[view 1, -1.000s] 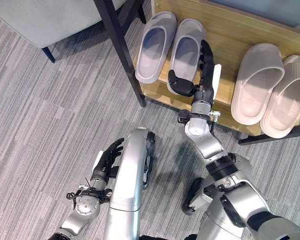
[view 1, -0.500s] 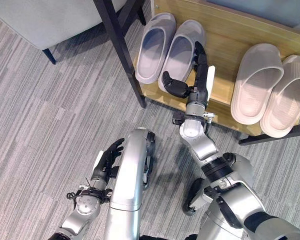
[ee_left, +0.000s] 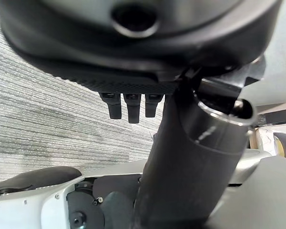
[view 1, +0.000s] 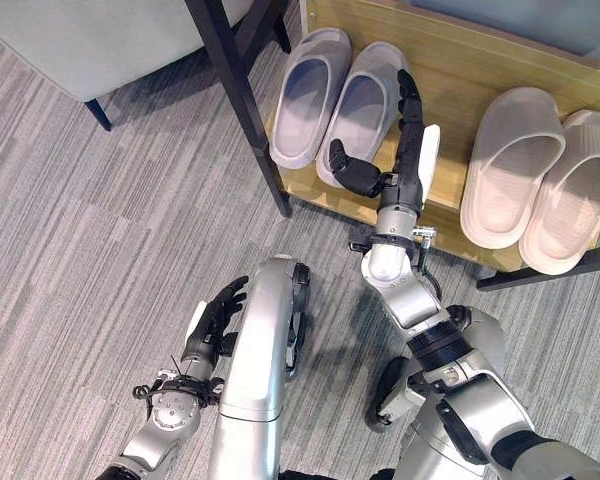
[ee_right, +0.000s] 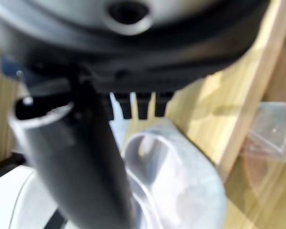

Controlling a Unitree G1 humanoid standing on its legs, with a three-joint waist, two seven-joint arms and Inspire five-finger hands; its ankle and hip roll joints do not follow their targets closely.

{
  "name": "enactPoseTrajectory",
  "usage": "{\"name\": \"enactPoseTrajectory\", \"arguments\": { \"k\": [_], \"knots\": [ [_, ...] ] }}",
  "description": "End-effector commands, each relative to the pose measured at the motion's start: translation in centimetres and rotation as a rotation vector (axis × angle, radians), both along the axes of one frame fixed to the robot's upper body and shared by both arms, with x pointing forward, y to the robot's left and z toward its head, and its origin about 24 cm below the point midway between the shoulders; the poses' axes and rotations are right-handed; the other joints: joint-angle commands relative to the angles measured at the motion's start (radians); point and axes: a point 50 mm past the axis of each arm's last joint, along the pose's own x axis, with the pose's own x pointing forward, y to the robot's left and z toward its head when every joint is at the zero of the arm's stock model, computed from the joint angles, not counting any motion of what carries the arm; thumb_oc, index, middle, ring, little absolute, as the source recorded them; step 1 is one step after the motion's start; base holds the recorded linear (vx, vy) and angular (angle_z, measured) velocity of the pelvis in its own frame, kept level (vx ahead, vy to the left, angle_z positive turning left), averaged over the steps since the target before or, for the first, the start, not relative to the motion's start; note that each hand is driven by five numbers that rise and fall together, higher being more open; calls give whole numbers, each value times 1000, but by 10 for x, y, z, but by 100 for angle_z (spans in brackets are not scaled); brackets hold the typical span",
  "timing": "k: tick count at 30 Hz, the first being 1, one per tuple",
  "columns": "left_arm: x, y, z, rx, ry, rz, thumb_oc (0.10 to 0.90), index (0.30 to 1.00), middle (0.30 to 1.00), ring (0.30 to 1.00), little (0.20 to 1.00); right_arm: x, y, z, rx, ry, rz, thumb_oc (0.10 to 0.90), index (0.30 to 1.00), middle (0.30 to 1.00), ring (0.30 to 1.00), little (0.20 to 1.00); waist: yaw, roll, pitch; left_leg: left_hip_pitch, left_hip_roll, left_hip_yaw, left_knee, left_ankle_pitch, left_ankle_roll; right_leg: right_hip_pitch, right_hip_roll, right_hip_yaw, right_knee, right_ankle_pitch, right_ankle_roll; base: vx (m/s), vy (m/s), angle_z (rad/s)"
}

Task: Arrange the slippers neatly on the shoe rack.

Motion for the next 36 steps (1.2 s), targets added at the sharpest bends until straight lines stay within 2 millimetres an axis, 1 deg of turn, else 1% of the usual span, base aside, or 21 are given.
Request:
{"name": "enactPoseTrajectory", "arguments": {
  "k": [1,12,13,17,20,22,24,25,26,28,30,31,32,33,34,35,36],
  "knots": [
    [40,-84,42,-172,-194,-90,800,900,900,900,900,-32,24,72,24,-374,98,800,900,900,900,900,-54,-7,-37,-20,11,-66,34,-91,-122,-70,-8,104,35,157,-24,0,0,0],
    [37,-77,43,-166,-208,-75,800,900,900,900,900,-54,20,79,-37,-494,103,800,900,900,900,900,-66,-6,-37,-20,10,-70,30,-85,-123,-70,-5,105,31,151,-30,0,0,0],
    [37,-74,43,-159,-209,-64,800,900,900,900,900,-58,19,82,-38,-516,111,800,900,900,900,900,-71,-7,-37,-20,11,-73,30,-81,-124,-70,-4,103,29,150,-33,0,0,0],
    [36,-66,44,-151,-220,-42,800,900,900,900,900,-65,13,83,-53,-545,111,800,900,900,900,900,-75,-12,-37,-20,7,-75,19,-70,-129,-70,-3,97,18,150,-42,-6,-16,0],
    [37,-54,48,-145,-245,2,800,900,900,900,900,-71,5,85,-68,-577,97,800,900,900,900,900,-77,-24,-37,-20,1,-71,-25,-47,-133,-70,1,90,-7,156,-52,-11,-41,-1],
    [39,-48,53,-142,-269,27,800,900,900,900,900,-73,0,88,-81,-598,84,800,900,900,900,900,-78,-39,-37,-20,-4,-55,-94,-21,-134,-70,0,82,-56,171,-58,-78,-43,0],
    [44,-39,63,-133,-317,57,800,900,900,900,900,-76,-8,95,-105,-637,58,800,900,900,900,900,-73,-56,-37,-20,-12,-45,-206,17,-139,-69,8,67,-141,191,-62,-121,-34,1],
    [45,-39,64,-132,-321,56,800,900,900,900,900,-76,-8,96,-104,-640,59,800,900,900,900,900,-75,-57,-37,-20,-14,-45,-219,28,-139,-69,6,64,-152,200,-63,-144,-7,2],
    [51,-33,75,-126,-370,69,800,900,900,900,900,-78,-15,103,-138,-674,37,800,900,900,900,900,-70,-62,-37,-20,-33,-60,-314,74,-142,-51,15,40,-236,213,-66,-147,16,6],
    [55,-30,83,-126,-399,84,800,900,900,900,900,-82,-23,108,-169,-698,18,800,900,900,900,900,-70,-51,-37,-20,-48,-87,-387,115,-140,-38,18,15,-310,235,-63,-138,32,5],
    [59,-27,90,-122,-426,92,800,900,900,900,900,-85,-29,107,-203,-706,21,800,900,900,900,900,-75,-47,-37,-20,-53,-99,-448,152,-133,-31,10,0,-379,249,-60,-113,34,-4],
    [61,-25,92,-113,-440,94,800,900,900,900,900,-86,-34,104,-234,-700,12,800,900,900,900,900,-80,-45,-40,-20,-54,-112,-482,174,-128,-29,7,-8,-413,263,-53,-104,30,-8],
    [61,-26,92,-114,-438,92,800,900,900,900,900,-86,-34,104,-236,-699,12,800,900,900,900,900,-82,-41,-45,-20,-57,-115,-491,182,-127,-27,4,-13,-423,270,-53,-89,62,-7],
    [58,-25,89,-112,-430,79,800,900,900,900,900,-89,-40,95,-271,-674,28,800,900,900,900,900,-90,-38,-106,-20,-48,-124,-562,211,-121,-21,-9,-47,-513,291,-49,-48,41,-3],
    [58,-25,88,-112,-429,79,800,900,900,900,900,-89,-40,95,-271,-672,28,800,900,900,900,900,-90,-36,-108,-20,-49,-126,-566,213,-121,-20,-10,-49,-517,293,-49,-56,100,-1],
    [56,-25,81,-113,-399,64,800,900,900,900,900,-85,-46,80,-297,-602,44,800,900,900,900,900,-100,-30,-178,-20,-40,-137,-656,249,-119,-10,-22,-89,-614,322,-38,-62,83,0],
    [54,-24,77,-112,-381,59,800,900,900,900,900,-85,-48,75,-315,-580,49,800,900,900,900,900,-105,-27,-206,-20,-37,-141,-704,275,-117,-2,-28,-112,-663,340,-34,-60,83,0]
  ]
}}
